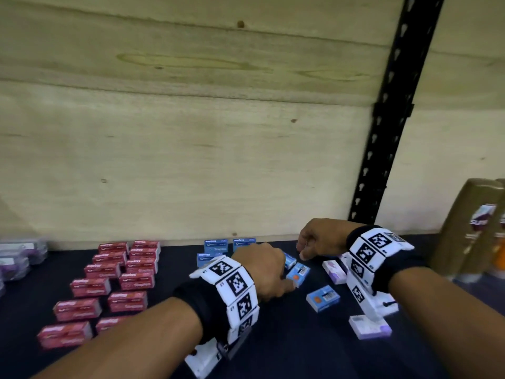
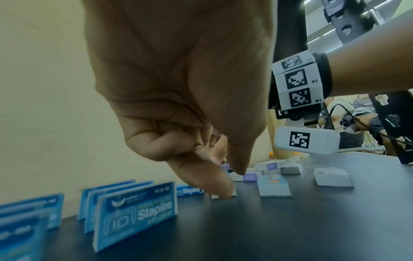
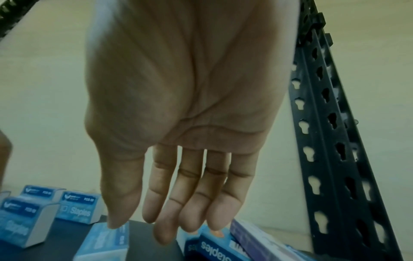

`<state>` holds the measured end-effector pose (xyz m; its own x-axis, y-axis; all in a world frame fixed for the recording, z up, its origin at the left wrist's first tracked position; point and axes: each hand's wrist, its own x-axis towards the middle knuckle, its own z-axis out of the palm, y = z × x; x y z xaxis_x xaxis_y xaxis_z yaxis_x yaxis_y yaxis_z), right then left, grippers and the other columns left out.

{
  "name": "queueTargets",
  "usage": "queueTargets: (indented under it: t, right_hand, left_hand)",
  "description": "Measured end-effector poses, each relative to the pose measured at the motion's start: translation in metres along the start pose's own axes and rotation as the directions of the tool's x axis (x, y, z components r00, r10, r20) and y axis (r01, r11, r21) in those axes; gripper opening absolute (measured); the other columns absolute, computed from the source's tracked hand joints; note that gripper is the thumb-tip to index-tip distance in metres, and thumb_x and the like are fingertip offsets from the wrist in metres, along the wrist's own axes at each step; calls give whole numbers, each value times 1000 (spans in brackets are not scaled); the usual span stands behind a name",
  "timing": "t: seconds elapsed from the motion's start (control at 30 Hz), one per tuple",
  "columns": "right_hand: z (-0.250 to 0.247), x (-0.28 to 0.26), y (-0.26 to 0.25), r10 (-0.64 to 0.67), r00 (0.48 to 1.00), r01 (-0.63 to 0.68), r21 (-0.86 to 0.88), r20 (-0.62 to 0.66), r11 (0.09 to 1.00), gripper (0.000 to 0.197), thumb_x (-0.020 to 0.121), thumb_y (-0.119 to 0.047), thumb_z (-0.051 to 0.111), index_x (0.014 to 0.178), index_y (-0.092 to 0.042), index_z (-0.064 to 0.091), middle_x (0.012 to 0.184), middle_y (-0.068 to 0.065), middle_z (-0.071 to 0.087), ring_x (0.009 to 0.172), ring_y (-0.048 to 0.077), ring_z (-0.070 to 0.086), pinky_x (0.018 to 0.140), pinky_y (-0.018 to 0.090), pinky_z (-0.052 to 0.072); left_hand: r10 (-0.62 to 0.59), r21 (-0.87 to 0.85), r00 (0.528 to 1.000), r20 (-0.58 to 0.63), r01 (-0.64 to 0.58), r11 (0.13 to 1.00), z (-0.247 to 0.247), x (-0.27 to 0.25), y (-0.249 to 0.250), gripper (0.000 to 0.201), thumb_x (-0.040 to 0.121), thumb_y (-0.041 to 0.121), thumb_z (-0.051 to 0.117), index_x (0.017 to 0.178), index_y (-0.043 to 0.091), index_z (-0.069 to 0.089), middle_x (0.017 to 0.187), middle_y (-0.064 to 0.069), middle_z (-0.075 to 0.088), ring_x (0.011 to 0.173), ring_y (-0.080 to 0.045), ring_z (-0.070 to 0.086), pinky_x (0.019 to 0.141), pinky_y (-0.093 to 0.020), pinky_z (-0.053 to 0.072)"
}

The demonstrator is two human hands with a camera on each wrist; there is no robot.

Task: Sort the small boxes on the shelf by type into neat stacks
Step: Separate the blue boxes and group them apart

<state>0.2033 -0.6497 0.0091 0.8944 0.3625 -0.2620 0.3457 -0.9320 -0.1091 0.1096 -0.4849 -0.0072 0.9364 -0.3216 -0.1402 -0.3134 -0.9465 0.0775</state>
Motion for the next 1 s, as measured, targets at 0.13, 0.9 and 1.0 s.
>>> queueTargets:
  t: [0.13,0.9,1.0]
  right_hand:
    - [1,8,4,-4,1000,4,1,-8,1000,29,88,-38,70,114,-24,70,100,-9,65,97,13,62,91,29,49]
    - [16,32,-26,67,995,-60,-107,68,992,48,82,-52,71,101,-9,74,101,6,73,93,23,68,80,34,53]
    - [15,28,-31,72,996,-64,-135,53,989,44,80,-47,75,103,-9,73,101,5,72,95,23,67,85,36,56]
  left_hand:
    - [-7,-15,1000,-18,6,1000,5,13,3,46,93,58,50,78,15,60,62,2,53,73,-23,64,77,-38,58]
    - [-31,-119,951,309,71,990,-5,1,-28,37,91,40,61,105,8,72,90,-3,76,40,4,54,60,-17,49]
    - [-36,-156,926,375,101,982,-7,-9,-39,35,92,38,59,105,8,73,83,0,76,50,0,61,56,-16,48]
